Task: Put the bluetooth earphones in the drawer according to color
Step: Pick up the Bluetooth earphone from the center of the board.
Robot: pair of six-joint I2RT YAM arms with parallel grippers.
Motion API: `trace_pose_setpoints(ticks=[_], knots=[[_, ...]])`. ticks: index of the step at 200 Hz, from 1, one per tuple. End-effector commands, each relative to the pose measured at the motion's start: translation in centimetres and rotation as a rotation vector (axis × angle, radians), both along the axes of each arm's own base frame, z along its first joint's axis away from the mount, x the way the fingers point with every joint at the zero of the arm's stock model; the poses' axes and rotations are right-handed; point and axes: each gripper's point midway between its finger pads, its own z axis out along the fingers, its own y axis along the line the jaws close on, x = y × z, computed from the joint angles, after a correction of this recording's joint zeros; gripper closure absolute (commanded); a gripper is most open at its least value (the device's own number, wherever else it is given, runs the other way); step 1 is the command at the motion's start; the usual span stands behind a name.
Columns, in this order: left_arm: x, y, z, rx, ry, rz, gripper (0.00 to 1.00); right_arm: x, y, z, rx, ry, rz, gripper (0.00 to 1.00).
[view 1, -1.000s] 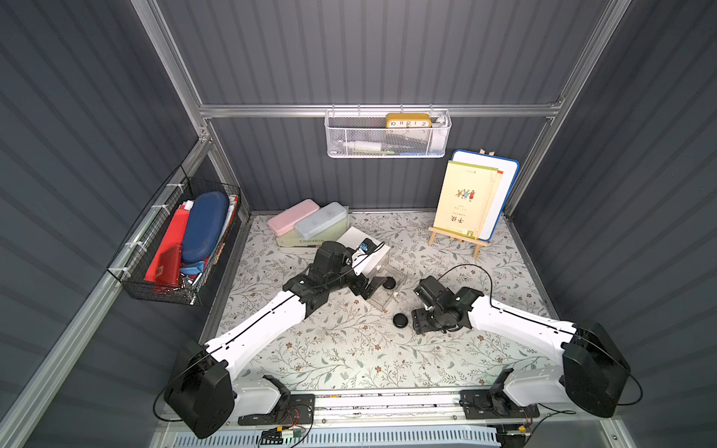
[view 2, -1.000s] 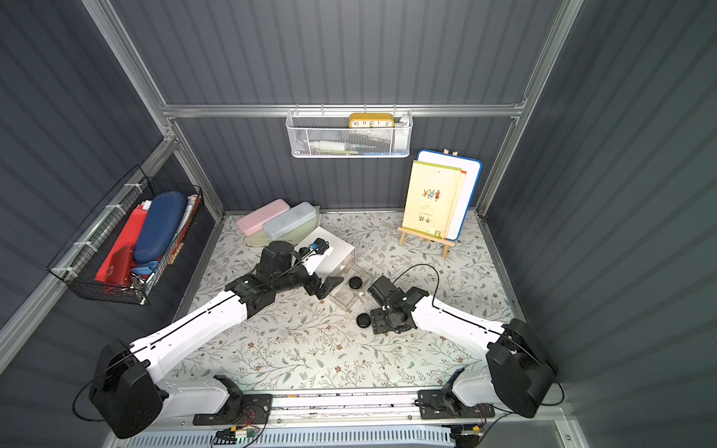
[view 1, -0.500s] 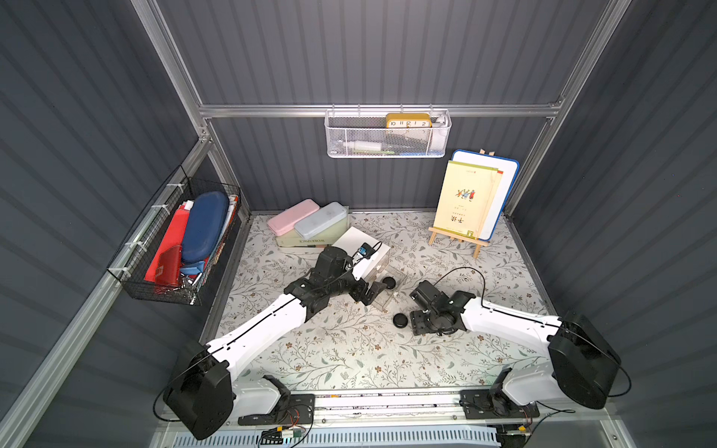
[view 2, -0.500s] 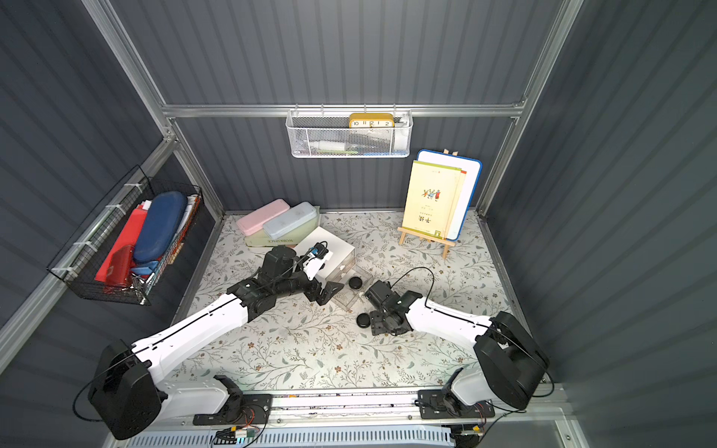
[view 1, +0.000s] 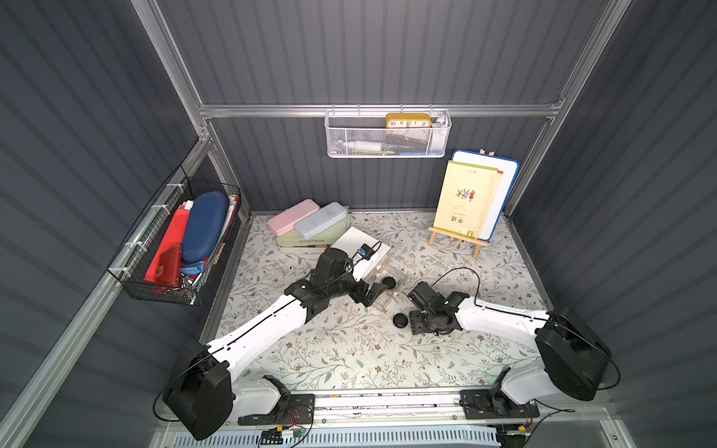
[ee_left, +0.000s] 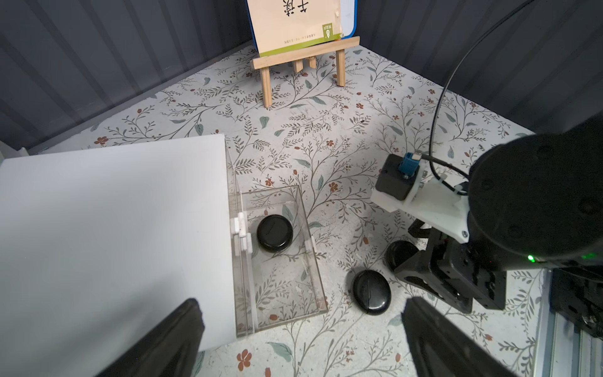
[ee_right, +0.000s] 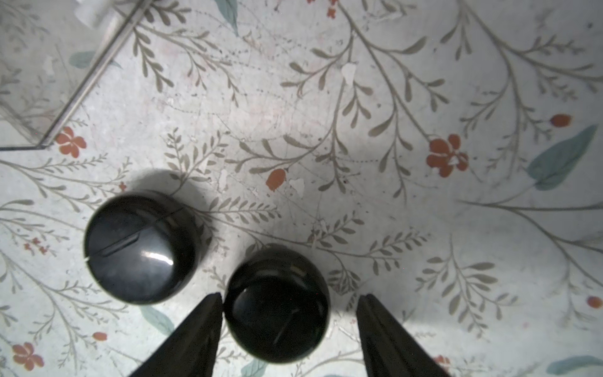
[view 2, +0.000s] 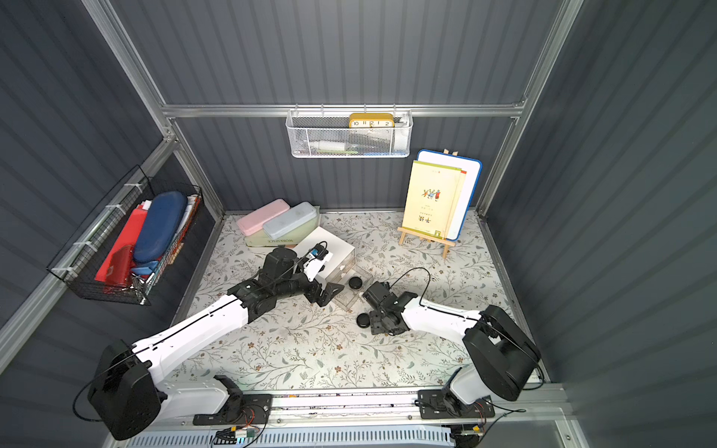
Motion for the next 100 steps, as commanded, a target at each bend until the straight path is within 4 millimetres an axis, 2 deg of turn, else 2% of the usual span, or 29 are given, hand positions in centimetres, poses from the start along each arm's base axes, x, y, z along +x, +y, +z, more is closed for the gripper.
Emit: trace_pose_setpoints(ticks=[1, 34, 76, 100], knots=[[-0.2, 0.0, -0.2, 0.001, 0.016, 0.003, 0.01, 0.0, -0.5, -0.7, -0.034, 0.011, -0.003, 0.33], [-0.5, 0.0, 2.2, -0.053, -0.046, -0.002, 0.01, -0.1, -0.4, -1.2, -0.034, 0.031, -0.012, 0.37], [-0.3, 0.1, 1.1, -0.022, -0.017, 0.006, 0.01, -0.2, -0.5, -1.7, -0.048, 0.044, -0.017, 0.40], [-0.4, 0.2, 1.6, -0.034, -0.032, 0.008, 0.01, -0.1, -0.6, -1.5, -0.052, 0.037, -0.017, 0.46]])
